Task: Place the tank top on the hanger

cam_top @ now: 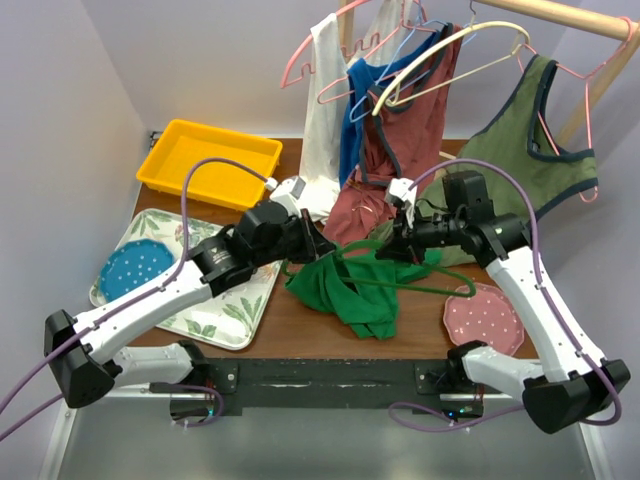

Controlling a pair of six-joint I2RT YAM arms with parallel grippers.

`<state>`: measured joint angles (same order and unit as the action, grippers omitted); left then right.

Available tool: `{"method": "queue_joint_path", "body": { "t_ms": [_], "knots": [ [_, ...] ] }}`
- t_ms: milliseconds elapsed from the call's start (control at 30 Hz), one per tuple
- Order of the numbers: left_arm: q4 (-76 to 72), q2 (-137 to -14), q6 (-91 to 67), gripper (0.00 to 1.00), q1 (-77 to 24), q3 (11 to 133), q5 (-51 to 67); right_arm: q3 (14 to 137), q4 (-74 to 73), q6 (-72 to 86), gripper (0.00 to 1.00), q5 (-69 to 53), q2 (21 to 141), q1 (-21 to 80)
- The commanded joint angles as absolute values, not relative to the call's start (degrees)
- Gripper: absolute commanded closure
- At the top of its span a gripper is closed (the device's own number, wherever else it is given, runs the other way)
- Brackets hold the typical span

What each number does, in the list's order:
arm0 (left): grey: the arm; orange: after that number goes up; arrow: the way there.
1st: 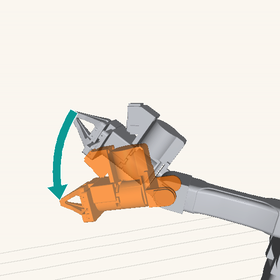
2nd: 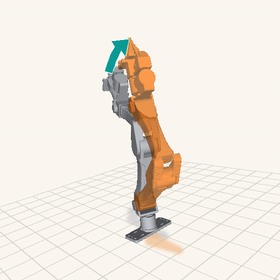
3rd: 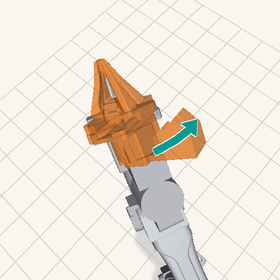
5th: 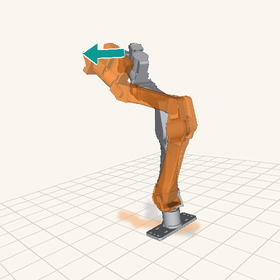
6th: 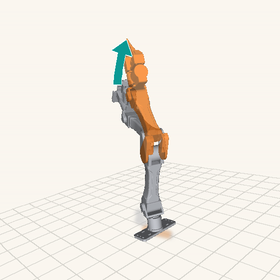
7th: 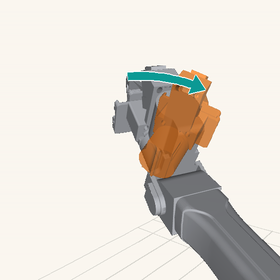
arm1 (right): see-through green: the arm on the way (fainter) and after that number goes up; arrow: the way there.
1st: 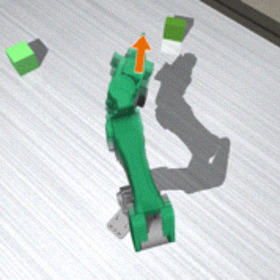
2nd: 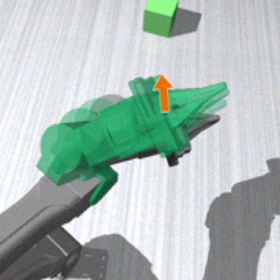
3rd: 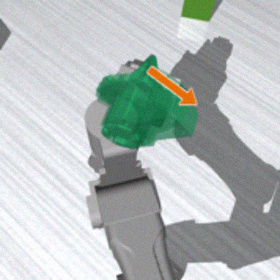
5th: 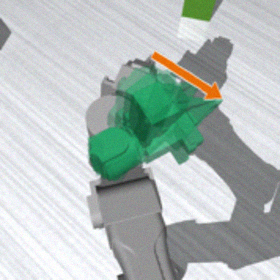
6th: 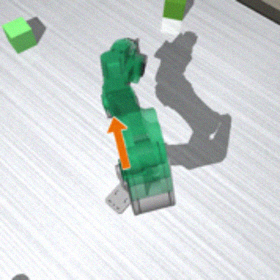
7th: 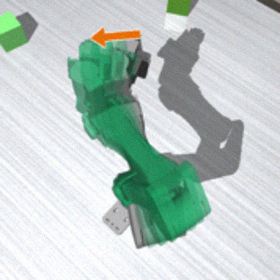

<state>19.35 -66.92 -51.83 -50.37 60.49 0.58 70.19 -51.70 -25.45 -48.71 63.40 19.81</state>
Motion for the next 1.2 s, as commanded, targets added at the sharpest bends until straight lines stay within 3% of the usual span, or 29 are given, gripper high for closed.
{"method": "queue_joint_path", "body": {
  "t_ms": [0,67,133,167,233,267,333,367,433,667,800,1000,1167],
  "knots": [
    [19.67,-66.62,-51.51,1.0,-50.98,67.84,-0.68,67.24,-34.98,-14.15,1.0,-46.08,58.98,21.0],
    [24.32,-65.58,-49.76,1.0,-50.98,71.18,-4.9,67.85,-36.47,-14.23,1.0,-38.46,57.4,21.01],
    [24.0,-64.17,-49.13,1.0,-50.98,71.11,-6.68,67.42,-36.3,-15.03,1.0,-38.23,55.64,21.01],
    [22.17,-63.46,-48.26,0.95,-50.89,70.93,-5.81,66.63,-35.08,-14.16,1.0,-39.54,54.5,21.01],
    [19.44,-63.63,-46.24,0.74,-50.89,70.93,1.55,63.73,-28.52,-8.91,1.0,-45.94,51.25,21.01],
    [17.51,-63.81,-43.36,0.45,-50.89,71.28,4.45,62.76,-25.52,-6.53,1.0,-47.71,50.54,21.01],
    [18.97,-63.63,-38.52,0.18,-50.89,74.95,10.1,62.22,-21.19,-3.09,1.0,-49.92,50.53,21.09],
    [21.68,-63.2,-31.01,0.07,-50.89,76.54,10.8,62.92,-21.36,-3.25,1.0,-50.27,51.06,21.01],
    [24.95,-60.49,-23.5,0.0,-50.89,81.02,9.59,65.03,-23.46,-5.96,1.0,-51.67,52.47,21.01],
    [34.42,-51.42,10.15,0.0,-50.89,81.65,16.06,65.65,-33.73,-21.06,1.0,-63.89,51.94,21.01],
    [38.93,-53.52,16.95,0.01,-50.98,79.73,24.85,67.5,-46.02,-35.56,1.0,-64.25,52.12,21.01],
    [32.7,-58.53,19.51,0.08,-51.33,75.5,35.75,68.91,-50.53,-40.77,1.0,-63.46,52.82,21.09],
    [30.15,-65.21,20.21,0.11,-55.89,75.5,33.32,68.21,-50.89,-41.48,1.0,-63.02,52.65,21.01]
  ]
}}
